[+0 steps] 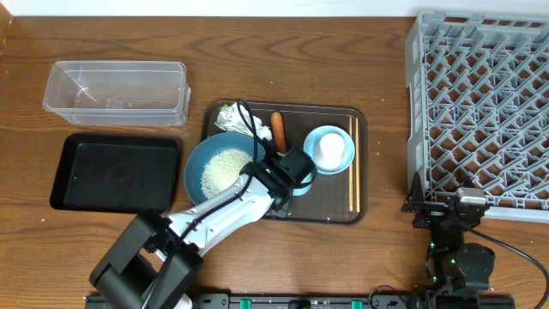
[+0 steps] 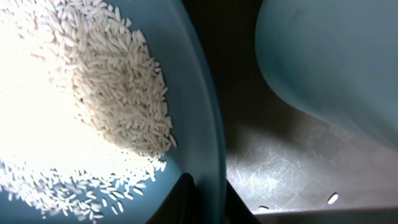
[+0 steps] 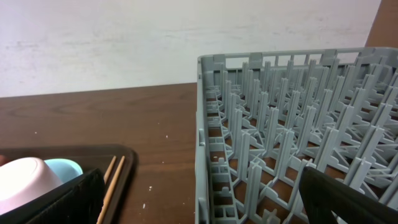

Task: Sort waste into correct bins and load items into the dishwasher rack
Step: 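Reach the left gripper to the blue rice bowl and grasp its rim, then lift the blue bowl with the left gripper over the black tray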

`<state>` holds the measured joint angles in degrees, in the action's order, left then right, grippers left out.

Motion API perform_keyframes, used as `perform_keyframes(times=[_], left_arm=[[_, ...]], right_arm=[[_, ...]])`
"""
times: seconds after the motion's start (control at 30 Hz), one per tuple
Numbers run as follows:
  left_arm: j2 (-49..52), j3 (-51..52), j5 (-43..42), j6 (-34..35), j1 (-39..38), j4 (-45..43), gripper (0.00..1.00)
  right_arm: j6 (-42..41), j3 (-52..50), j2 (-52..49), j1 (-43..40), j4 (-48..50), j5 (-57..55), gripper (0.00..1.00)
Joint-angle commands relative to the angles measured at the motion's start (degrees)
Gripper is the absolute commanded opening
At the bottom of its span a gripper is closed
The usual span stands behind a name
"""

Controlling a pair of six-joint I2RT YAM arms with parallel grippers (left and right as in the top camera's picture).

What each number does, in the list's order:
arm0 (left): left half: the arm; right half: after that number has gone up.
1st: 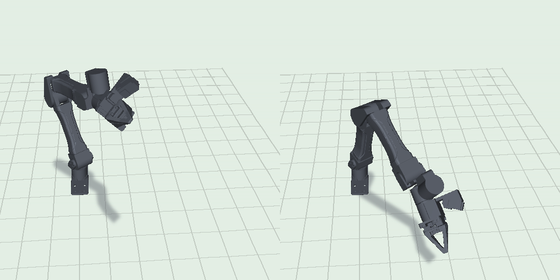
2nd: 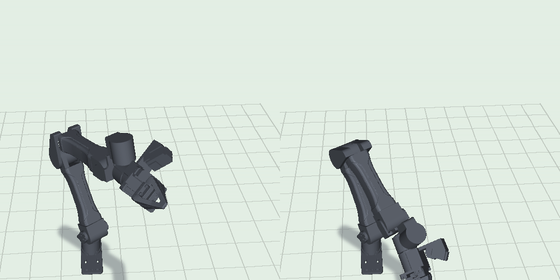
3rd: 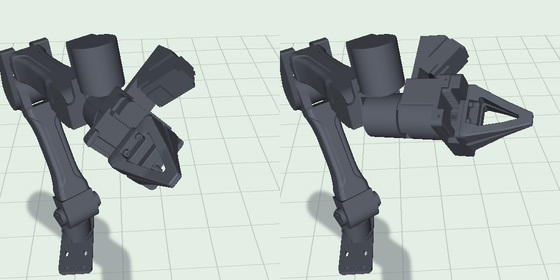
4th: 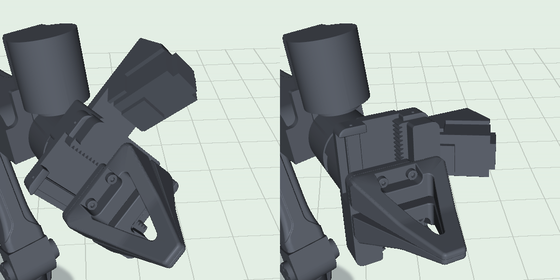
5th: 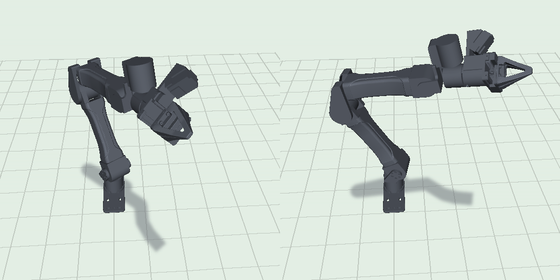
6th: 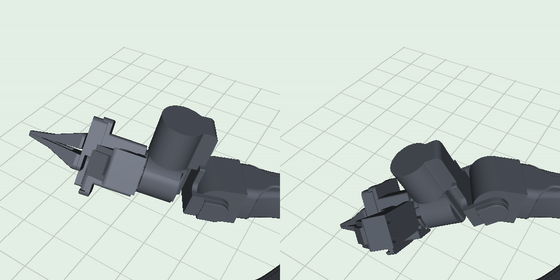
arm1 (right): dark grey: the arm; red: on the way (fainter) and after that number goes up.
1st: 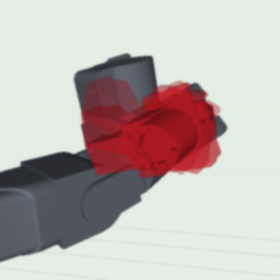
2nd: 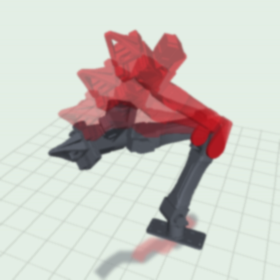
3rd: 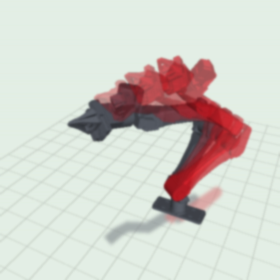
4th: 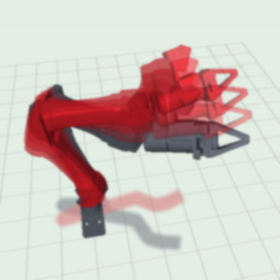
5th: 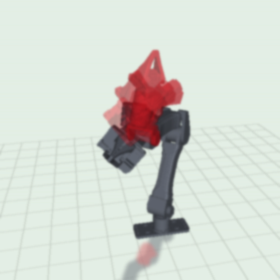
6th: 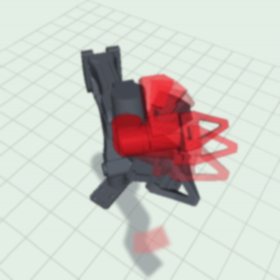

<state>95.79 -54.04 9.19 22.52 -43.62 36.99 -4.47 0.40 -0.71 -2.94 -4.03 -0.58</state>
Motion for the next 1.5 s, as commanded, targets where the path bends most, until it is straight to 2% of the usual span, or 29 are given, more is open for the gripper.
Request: perform_keyframes(times=[0.0, 0.13, 0.3, 0.87, 1.2, 1.47], left_arm=[[-0.98, -0.85, 0.96, 0.02, 0.13, 0.42, 0.09], [-2.69, -0.85, 0.96, -1.09, 0.13, 0.42, 0.06], [-6.32, -0.85, 0.96, -3.85, 0.15, 0.7, 0.06], [-22.99, -0.85, 3.63, -6.86, 0.63, 2.75, 0.06], [-26.18, -0.85, 4.15, -8.76, 10.38, 2.34, 0.06], [-26.18, -0.83, 4.13, -11.82, 18.97, -2.95, 0.06]], right_arm=[[0.72, -0.09, 0.26, 0.0, -0.26, 0.44, 0.99], [0.72, -0.09, 0.28, 0.0, -0.26, 0.44, 0.99], [0.72, -0.09, 0.26, 0.0, -0.26, 0.44, 0.99], [0.72, -0.09, 0.26, 0.0, -0.26, 0.44, 0.99], [0.72, -0.09, 0.22, 0.0, -0.26, 0.44, 0.99], [0.72, -0.09, 0.22, 0.0, -0.26, 0.44, 0.99]])
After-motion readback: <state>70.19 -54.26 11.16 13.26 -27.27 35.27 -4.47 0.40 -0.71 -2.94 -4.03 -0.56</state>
